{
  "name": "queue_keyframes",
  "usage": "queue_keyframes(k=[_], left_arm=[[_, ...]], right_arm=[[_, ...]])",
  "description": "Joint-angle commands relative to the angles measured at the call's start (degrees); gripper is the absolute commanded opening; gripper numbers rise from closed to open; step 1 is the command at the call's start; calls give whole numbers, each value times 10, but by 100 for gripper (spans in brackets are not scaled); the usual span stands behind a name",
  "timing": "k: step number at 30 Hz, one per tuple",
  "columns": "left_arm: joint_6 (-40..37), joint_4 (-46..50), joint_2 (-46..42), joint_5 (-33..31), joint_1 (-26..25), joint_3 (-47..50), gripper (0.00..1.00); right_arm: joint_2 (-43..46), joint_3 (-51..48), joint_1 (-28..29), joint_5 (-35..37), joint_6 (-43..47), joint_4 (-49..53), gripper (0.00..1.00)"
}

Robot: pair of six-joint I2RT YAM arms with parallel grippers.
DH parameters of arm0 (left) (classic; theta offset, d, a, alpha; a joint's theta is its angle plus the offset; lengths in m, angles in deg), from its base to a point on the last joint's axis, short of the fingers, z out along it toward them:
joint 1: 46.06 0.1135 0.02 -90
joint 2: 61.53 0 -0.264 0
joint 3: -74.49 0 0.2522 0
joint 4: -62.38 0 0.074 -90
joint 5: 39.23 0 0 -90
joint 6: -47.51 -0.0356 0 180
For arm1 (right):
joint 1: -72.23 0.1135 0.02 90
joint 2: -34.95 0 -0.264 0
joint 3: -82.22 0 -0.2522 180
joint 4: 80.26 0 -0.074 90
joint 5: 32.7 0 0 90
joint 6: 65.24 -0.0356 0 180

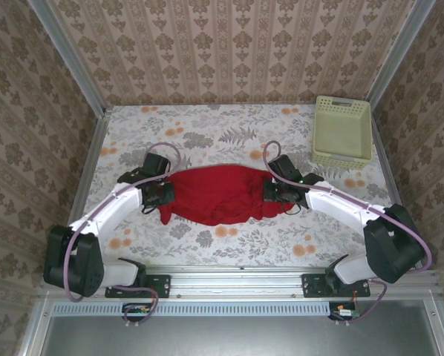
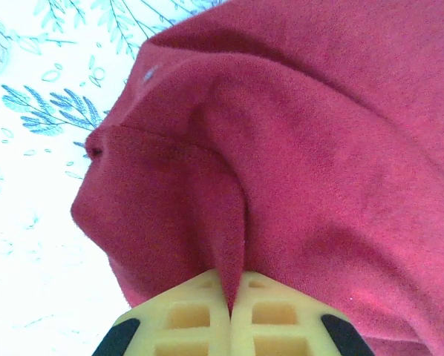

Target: Fold the inside-out t-shirt

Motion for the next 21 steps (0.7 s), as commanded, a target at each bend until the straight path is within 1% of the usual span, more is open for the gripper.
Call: queue_keyframes(k=[1,7,10,12,14,17,19,21], left_arm=[[-14,42,-36,4,13,-29,0],[-18,75,-112,18,37,-78,0],[-25,106,-141,24,39,-143,0],[-36,132,-150,21,40,-201,0],[-47,152,-159,18,40,-257,0],[-54,158,-189,-3,41,-304,0],[-56,151,-205,-28,42,-297,0],[-54,153,-200,-53,49,-268,0]], right_arm=[[54,25,2,99,15,81,0],[165,78,2,219,54,196,0],[214,136,2,268,77,243,0],[239,195,1,292,96,273,0],[256,254,1,309,112,298,0],[278,307,1,317,127,323,0],[283,301,1,319,127,334,0],[286,257,1,308,117,332,0]])
